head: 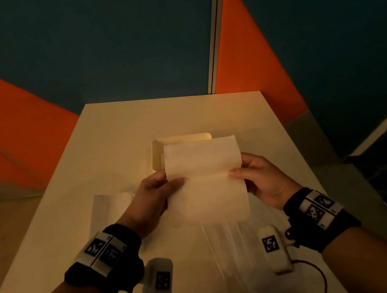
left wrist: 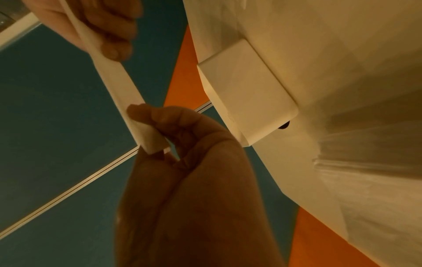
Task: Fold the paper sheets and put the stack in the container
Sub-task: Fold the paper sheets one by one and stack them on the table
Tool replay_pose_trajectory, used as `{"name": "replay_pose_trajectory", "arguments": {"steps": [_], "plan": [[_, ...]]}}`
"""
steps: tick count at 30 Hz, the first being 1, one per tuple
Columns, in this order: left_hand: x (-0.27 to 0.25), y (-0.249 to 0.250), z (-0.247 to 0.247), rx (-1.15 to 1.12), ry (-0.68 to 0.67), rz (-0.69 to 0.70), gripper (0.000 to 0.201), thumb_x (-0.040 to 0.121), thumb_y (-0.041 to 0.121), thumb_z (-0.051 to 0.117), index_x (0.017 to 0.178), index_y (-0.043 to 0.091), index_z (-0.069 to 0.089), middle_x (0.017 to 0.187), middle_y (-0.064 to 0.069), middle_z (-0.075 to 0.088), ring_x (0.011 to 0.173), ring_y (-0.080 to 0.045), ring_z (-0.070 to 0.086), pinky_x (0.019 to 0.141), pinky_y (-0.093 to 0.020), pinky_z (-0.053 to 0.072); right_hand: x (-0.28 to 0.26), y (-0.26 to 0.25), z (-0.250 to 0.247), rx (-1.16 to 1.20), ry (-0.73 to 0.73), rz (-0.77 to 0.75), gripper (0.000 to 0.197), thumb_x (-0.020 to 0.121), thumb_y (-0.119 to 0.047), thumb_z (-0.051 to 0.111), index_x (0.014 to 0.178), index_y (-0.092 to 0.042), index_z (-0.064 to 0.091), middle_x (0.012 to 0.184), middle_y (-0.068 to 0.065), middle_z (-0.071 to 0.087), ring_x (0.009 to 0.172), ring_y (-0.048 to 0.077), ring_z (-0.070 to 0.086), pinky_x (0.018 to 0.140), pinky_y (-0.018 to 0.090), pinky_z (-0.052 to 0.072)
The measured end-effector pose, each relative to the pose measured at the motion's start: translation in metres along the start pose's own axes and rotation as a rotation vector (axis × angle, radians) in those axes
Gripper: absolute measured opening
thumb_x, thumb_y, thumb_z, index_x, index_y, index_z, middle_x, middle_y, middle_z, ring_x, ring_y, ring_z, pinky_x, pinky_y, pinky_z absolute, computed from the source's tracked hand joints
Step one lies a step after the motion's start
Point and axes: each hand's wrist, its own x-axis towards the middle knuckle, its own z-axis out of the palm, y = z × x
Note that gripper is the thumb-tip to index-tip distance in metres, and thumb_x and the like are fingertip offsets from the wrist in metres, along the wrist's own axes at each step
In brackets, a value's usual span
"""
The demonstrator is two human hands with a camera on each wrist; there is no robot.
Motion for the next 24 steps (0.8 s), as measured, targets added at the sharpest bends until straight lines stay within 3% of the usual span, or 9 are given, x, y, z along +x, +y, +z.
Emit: {"name": "replay_pose_trajectory", "arguments": {"steps": [4, 9, 10, 12, 15, 17, 20, 22, 24], "plan": [[0.001, 0.001, -0.003, 0.001, 0.001, -0.009, 0.023, 0.091, 0.006, 0.052, 0.109, 0.005, 0.066, 0.108, -0.015, 0.069, 0.095, -0.025, 0.064, 0.082, -0.035, 0.055, -0.001, -0.001, 0.000, 0.141, 0.009, 0.017, 0.025, 0.091, -0.003, 0.046, 0.101, -0.010, 0.068, 0.091, 0.007, 0.070, 0.081, 0.020, 0.064, 0.067, 0.032, 0.052], [0.002, 0.001, -0.004, -0.047, -0.017, 0.017, 0.023, 0.092, 0.003, 0.048, 0.104, 0.005, 0.067, 0.093, -0.008, 0.073, 0.081, -0.016, 0.069, 0.068, -0.025, 0.057, -0.002, -0.003, -0.007, 0.327, -0.041, 0.116, 0.045, 0.085, -0.041, 0.036, 0.101, -0.013, 0.068, 0.090, 0.010, 0.069, 0.074, 0.022, 0.063, 0.067, 0.034, 0.047], [0.001, 0.001, -0.004, -0.043, -0.028, 0.018, 0.023, 0.093, 0.002, 0.047, 0.102, 0.006, 0.068, 0.090, -0.007, 0.073, 0.079, -0.015, 0.069, 0.068, -0.024, 0.057, -0.002, -0.003, -0.007, 0.276, -0.049, 0.108, 0.042, 0.089, -0.040, 0.038, 0.101, -0.013, 0.068, 0.090, 0.010, 0.068, 0.075, 0.023, 0.063, 0.067, 0.034, 0.047], [-0.001, 0.002, -0.005, -0.009, -0.055, 0.012, 0.028, 0.093, 0.000, 0.045, 0.096, 0.010, 0.071, 0.088, -0.006, 0.073, 0.079, -0.015, 0.068, 0.070, -0.025, 0.058, -0.003, -0.003, -0.004, 0.123, -0.052, 0.071, 0.025, 0.093, -0.021, 0.048, 0.092, -0.012, 0.071, 0.085, 0.007, 0.068, 0.076, 0.021, 0.062, 0.061, 0.030, 0.051], [-0.006, 0.009, -0.010, 0.026, -0.145, -0.035, 0.039, 0.094, -0.001, 0.041, 0.085, 0.013, 0.077, 0.095, -0.004, 0.073, 0.085, -0.017, 0.068, 0.070, -0.024, 0.056, -0.003, 0.000, -0.004, -0.099, -0.060, 0.026, 0.015, 0.081, 0.000, 0.066, 0.080, -0.013, 0.073, 0.078, 0.011, 0.064, 0.072, 0.023, 0.058, 0.061, 0.026, 0.049], [-0.009, 0.015, -0.015, -0.001, -0.251, -0.084, 0.032, 0.088, 0.016, 0.044, 0.092, 0.010, 0.076, 0.104, -0.008, 0.071, 0.093, -0.022, 0.067, 0.074, -0.026, 0.056, -0.003, 0.001, -0.004, -0.185, -0.082, 0.022, 0.016, 0.072, -0.004, 0.073, 0.077, -0.020, 0.075, 0.080, 0.016, 0.056, 0.073, 0.026, 0.051, 0.065, 0.031, 0.045], [-0.013, 0.023, -0.018, -0.033, -0.377, -0.163, 0.043, 0.071, 0.042, 0.060, 0.097, 0.011, 0.074, 0.107, -0.015, 0.069, 0.097, -0.028, 0.065, 0.077, -0.032, 0.056, -0.002, -0.003, 0.003, -0.163, -0.135, 0.010, 0.025, 0.073, 0.004, 0.071, 0.074, -0.020, 0.073, 0.076, 0.012, 0.060, 0.070, 0.022, 0.057, 0.063, 0.027, 0.051], [-0.014, 0.023, -0.013, 0.050, -0.426, -0.185, 0.035, 0.070, 0.036, 0.065, 0.098, 0.017, 0.075, 0.106, -0.012, 0.070, 0.097, -0.026, 0.065, 0.079, -0.031, 0.055, -0.003, -0.007, 0.011, -0.209, -0.200, -0.008, 0.025, 0.073, 0.006, 0.070, 0.078, -0.019, 0.072, 0.075, 0.007, 0.064, 0.067, 0.016, 0.060, 0.063, 0.027, 0.052], [-0.016, 0.021, -0.006, 0.183, -0.453, -0.169, 0.025, 0.077, 0.013, 0.065, 0.098, 0.022, 0.075, 0.104, -0.005, 0.072, 0.095, -0.019, 0.066, 0.078, -0.027, 0.054, -0.003, -0.009, 0.020, -0.284, -0.254, -0.015, 0.027, 0.077, 0.011, 0.066, 0.085, -0.015, 0.069, 0.069, -0.006, 0.067, 0.062, 0.010, 0.058, 0.063, 0.028, 0.048]]}}
